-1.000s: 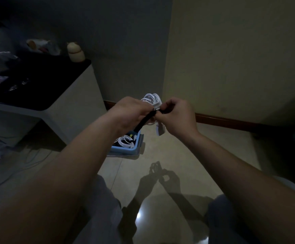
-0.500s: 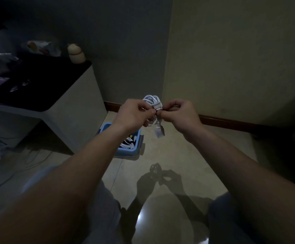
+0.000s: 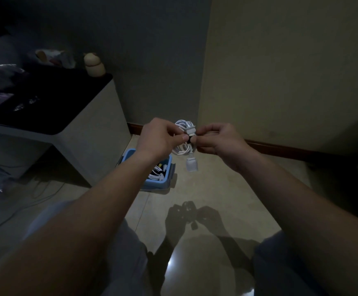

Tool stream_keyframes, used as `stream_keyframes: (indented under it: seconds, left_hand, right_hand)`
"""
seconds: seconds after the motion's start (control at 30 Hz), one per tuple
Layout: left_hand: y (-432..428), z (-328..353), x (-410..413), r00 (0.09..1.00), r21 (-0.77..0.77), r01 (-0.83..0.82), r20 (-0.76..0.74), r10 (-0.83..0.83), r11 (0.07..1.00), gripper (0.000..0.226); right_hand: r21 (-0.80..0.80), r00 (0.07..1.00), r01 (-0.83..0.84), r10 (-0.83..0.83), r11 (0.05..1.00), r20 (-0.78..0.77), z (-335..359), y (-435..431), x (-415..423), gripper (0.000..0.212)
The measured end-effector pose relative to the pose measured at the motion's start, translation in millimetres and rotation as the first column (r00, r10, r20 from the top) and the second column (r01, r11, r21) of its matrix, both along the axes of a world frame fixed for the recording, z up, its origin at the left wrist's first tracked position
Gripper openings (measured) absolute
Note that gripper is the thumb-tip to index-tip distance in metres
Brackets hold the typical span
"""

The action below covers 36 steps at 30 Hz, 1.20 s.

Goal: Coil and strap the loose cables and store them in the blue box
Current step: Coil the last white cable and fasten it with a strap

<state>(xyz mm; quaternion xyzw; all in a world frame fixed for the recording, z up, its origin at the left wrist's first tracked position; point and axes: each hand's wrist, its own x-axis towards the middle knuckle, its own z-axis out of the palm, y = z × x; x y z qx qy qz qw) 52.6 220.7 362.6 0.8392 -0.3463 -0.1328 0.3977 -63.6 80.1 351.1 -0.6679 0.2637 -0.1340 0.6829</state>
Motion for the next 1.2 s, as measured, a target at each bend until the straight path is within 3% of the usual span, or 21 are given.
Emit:
stream_keyframes:
  seconds: [0.13,0.37,0.7,0.87,1.07,1.2]
  left_hand:
    - [1,-2,2,0.997,-0.052,-0.072,-0.007,0.071,0.996,0.021]
    - [2,-4,-4,0.995,0.007,0.009,0.098,-0.01,1.0,0.004]
    - [0,-8,-13,0.993,-0.022,-0.015,0.119,0.018,1.0,0.01]
    - [-2,-5,-14,0.986,-0.005,0.009,0.169,-0.008,1.0,0.008]
    - [-2,-5,-12,0.989,-0.016,0.101,0.114,-0.099,0.995,0.021]
    - [-2,-4,-10,0.974,0.002,0.138,0.183,-0.136,0.99,0.025]
  right_hand:
    - [0.036,1.0,-0.017,0.017,0.999,-0.005,-2,-2,1,0.019]
    - [0.036,0.999,0.027,-0.025,0.999,-0.036,-8,-2,1,0.021]
    - [0.064,0.996,0.078,-0.076,0.995,-0.038,-9,1,4,0.02]
    - [0.127,0.997,0.068,-0.064,0.99,-0.038,-10,-3,4,0.022]
    - [0.172,0.999,0.038,-0.032,0.984,-0.038,-12,-11,3,0.025]
    - [0.198,0.999,0.034,-0.028,0.98,-0.031,-14,-12,3,0.02]
